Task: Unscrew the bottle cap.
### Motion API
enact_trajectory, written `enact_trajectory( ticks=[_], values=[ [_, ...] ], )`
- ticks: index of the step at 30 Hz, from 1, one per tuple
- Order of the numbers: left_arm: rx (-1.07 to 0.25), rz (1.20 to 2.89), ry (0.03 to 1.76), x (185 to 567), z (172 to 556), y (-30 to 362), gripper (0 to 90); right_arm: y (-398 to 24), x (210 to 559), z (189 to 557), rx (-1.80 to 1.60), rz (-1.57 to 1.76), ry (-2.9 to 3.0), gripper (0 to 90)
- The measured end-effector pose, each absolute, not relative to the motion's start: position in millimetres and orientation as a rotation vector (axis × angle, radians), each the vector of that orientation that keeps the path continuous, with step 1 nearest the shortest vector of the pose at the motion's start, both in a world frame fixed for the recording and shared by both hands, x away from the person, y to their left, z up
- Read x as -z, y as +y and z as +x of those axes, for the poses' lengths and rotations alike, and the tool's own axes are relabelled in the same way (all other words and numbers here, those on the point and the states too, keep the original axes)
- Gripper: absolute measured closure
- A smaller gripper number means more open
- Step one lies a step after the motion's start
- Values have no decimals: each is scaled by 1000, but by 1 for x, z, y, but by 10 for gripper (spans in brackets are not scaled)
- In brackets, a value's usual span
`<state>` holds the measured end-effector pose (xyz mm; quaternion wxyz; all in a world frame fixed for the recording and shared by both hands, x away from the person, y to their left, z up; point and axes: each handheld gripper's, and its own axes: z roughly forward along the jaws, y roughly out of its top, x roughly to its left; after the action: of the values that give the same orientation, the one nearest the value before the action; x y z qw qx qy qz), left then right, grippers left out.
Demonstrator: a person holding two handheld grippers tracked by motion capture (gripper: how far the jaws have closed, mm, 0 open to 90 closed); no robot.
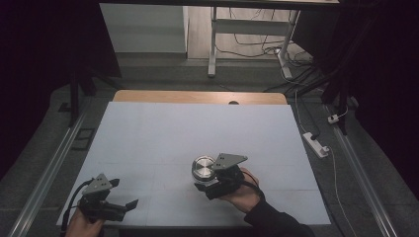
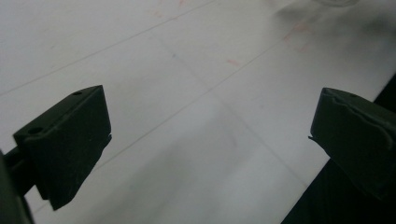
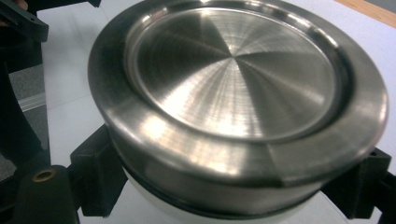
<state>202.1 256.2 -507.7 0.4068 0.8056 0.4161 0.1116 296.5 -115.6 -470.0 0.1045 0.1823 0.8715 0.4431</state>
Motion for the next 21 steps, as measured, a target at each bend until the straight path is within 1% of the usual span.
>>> enact_trajectory(
  ticks=[9, 15, 21],
  values=[
    [-224, 2032, 899, 497, 224, 241, 0, -111, 469, 300, -1304, 511, 2575, 145],
    [-183, 1995, 818, 486, 237, 227, 2, -110, 467, 301, -1304, 509, 2575, 144],
    [-195, 2019, 754, 475, 250, 209, 0, -110, 466, 302, -1306, 504, 2588, 144]
  ],
)
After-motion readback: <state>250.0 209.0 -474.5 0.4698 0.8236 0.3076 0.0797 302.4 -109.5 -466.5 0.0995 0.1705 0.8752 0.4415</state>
